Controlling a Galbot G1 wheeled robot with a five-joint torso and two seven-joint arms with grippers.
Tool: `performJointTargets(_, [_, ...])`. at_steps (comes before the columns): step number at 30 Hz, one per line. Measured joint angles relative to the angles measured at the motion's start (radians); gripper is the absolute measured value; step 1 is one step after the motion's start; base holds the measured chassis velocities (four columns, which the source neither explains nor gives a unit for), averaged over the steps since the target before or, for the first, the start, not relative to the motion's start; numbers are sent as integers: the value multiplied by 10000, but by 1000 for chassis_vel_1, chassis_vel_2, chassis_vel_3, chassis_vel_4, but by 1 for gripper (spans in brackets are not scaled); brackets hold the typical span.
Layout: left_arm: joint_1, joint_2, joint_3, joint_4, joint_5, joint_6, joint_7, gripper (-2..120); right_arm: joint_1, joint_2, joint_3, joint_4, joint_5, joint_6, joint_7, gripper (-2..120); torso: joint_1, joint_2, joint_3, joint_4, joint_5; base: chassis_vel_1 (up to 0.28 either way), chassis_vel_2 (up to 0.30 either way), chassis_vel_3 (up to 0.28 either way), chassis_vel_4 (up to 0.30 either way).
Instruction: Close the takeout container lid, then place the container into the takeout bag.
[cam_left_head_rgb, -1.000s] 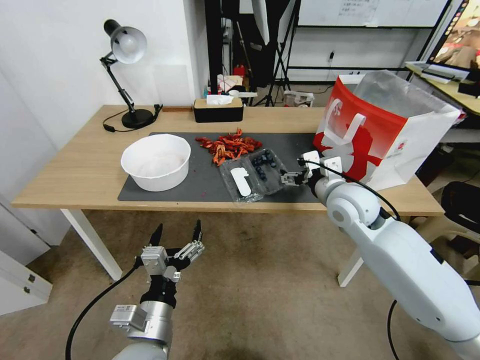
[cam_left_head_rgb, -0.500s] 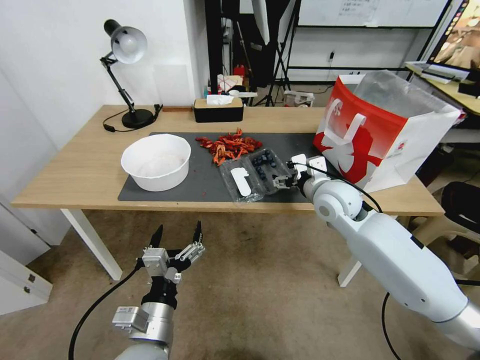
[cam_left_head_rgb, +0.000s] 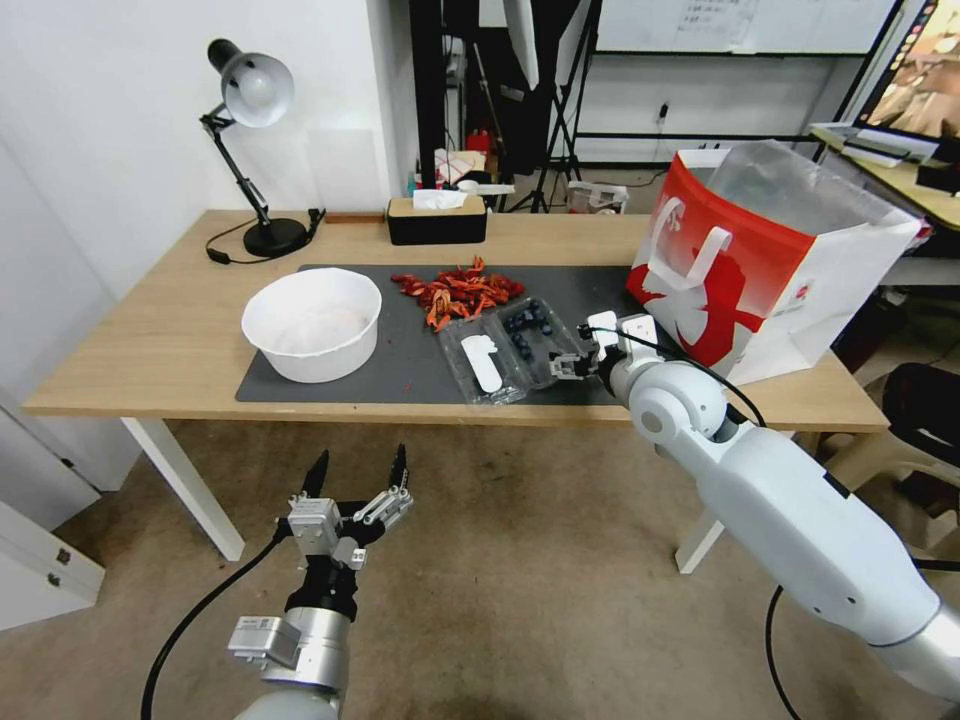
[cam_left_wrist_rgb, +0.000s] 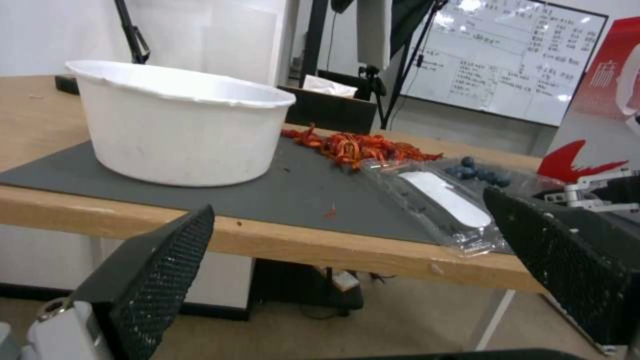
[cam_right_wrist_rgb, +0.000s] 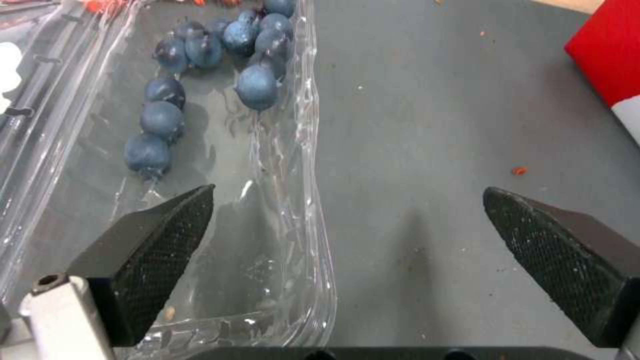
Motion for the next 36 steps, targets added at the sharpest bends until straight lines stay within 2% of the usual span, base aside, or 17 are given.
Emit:
performJointTargets(19, [58, -57, 33, 146, 169, -226, 58, 100, -32, 100, 43, -165, -68, 11, 55, 100, 1, 0, 0, 0, 0, 0, 0, 0, 0])
performJointTargets(36, [158, -73, 76, 176, 361, -397, 101, 100, -430, -268, 494, 285, -116, 16, 181, 100, 1, 0, 0, 0, 0, 0, 0, 0, 0])
